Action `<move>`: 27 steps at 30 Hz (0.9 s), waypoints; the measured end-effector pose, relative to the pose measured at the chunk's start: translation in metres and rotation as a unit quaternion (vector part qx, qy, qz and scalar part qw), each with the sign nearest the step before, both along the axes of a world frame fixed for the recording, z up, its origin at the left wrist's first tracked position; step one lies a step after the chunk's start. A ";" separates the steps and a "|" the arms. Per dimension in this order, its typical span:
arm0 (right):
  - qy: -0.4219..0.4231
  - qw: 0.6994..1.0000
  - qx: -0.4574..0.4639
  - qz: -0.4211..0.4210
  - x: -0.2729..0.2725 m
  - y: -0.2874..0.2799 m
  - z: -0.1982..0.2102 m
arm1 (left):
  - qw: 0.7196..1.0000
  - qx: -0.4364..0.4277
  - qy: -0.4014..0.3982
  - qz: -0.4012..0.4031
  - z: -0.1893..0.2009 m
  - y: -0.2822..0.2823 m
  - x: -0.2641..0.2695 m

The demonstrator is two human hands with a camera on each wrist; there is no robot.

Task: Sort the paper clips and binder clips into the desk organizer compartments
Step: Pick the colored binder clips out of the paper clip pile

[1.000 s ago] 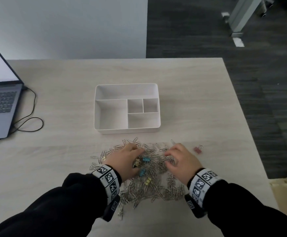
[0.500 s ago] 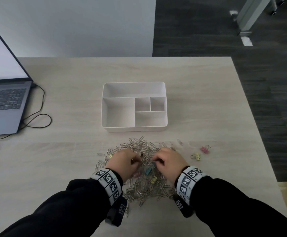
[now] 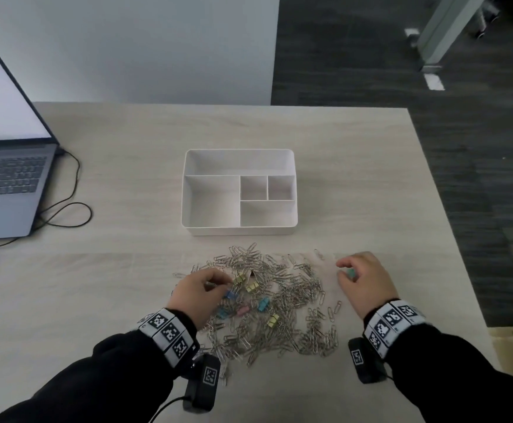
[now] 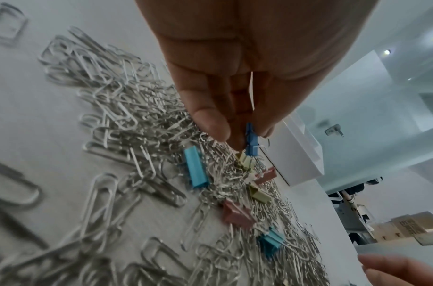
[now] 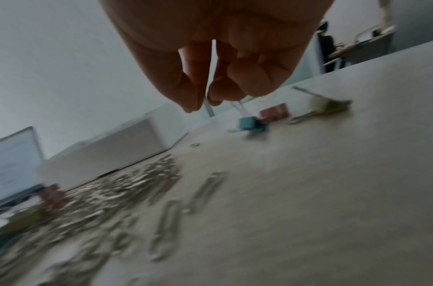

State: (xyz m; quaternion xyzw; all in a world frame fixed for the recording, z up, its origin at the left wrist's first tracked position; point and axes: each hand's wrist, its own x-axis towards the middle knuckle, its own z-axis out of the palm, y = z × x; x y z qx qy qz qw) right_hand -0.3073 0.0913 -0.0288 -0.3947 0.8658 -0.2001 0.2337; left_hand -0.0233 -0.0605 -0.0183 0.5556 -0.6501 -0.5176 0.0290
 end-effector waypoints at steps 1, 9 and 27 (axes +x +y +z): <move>-0.007 1.000 0.002 0.030 0.009 -0.006 0.003 | 1.000 0.008 0.007 0.013 0.002 0.000 0.003; -0.051 0.951 0.045 0.300 0.088 -0.065 0.004 | 0.997 -0.019 -0.009 0.077 0.012 -0.006 0.033; -0.044 0.956 0.037 0.288 0.105 -0.078 -0.002 | 0.940 -0.167 -0.111 -0.275 -0.010 0.003 0.035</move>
